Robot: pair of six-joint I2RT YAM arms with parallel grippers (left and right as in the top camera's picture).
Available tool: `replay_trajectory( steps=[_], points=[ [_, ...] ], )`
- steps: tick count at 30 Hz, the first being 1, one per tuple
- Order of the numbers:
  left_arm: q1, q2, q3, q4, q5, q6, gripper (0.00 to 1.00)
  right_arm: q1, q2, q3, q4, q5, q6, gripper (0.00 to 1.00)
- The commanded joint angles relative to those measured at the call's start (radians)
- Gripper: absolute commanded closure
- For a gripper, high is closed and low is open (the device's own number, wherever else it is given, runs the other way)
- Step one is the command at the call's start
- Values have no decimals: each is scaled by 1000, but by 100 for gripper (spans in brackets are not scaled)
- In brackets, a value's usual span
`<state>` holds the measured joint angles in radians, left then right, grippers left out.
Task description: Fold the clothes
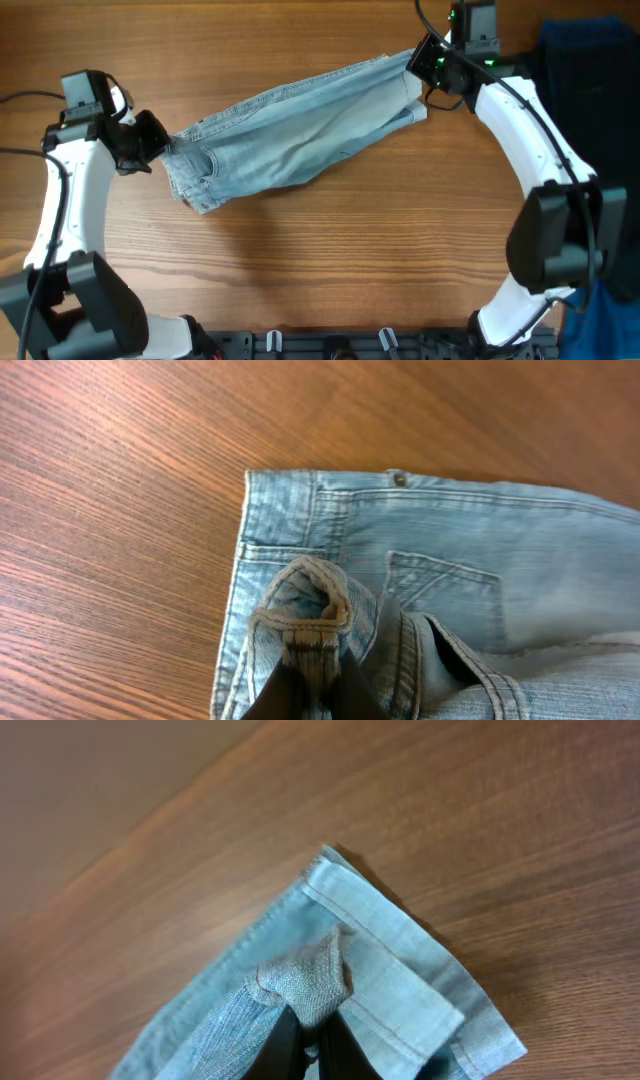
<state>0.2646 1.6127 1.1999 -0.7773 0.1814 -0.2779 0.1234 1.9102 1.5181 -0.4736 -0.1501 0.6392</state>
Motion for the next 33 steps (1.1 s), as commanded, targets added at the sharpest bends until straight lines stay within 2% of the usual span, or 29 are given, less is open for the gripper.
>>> replay_trajectory(
  steps=[1, 4, 5, 6, 7, 9, 11, 16, 19, 20, 24, 27, 32, 33],
  points=[
    [6, 56, 9, -2, -142, 24, 96, -32, 58, 21, 13, 91, 15, 96],
    [6, 98, 9, 14, -143, 24, 89, -32, 82, 21, 30, 95, 15, 95],
    [6, 109, 9, 27, -142, 24, 80, -32, 88, 21, 38, 98, 15, 85],
    [6, 121, 9, 39, -142, 24, 68, -32, 91, 21, 47, 98, 15, 68],
    [6, 129, 9, 47, -142, 24, 63, -32, 92, 21, 56, 102, 6, 54],
    [8, 134, 10, 56, -150, 24, 50, -45, 85, 21, 65, 105, -39, 43],
    [17, 121, 24, 46, -157, 25, 44, -74, 66, 21, 54, 90, -66, 42],
    [20, 61, 66, 23, -130, 24, 34, -129, 37, 21, -58, -121, -158, 44],
    [6, 54, 66, 11, -113, 24, 33, -98, 52, 18, -53, -215, -230, 48],
    [2, 54, 66, -1, -98, 24, 33, -81, 64, 17, -43, -210, -243, 52],
    [-1, 53, 66, -43, -89, 25, 32, -36, 128, 11, 11, -210, -246, 53],
    [-1, 53, 66, -64, -89, 25, 32, -31, 185, 11, 8, -203, -251, 53],
    [-1, 53, 66, -73, -89, 24, 33, -33, 202, 11, 23, -132, -390, 37],
    [-1, 53, 66, -73, -89, 24, 33, -32, 204, 11, 30, -146, -427, 36]
  ],
)
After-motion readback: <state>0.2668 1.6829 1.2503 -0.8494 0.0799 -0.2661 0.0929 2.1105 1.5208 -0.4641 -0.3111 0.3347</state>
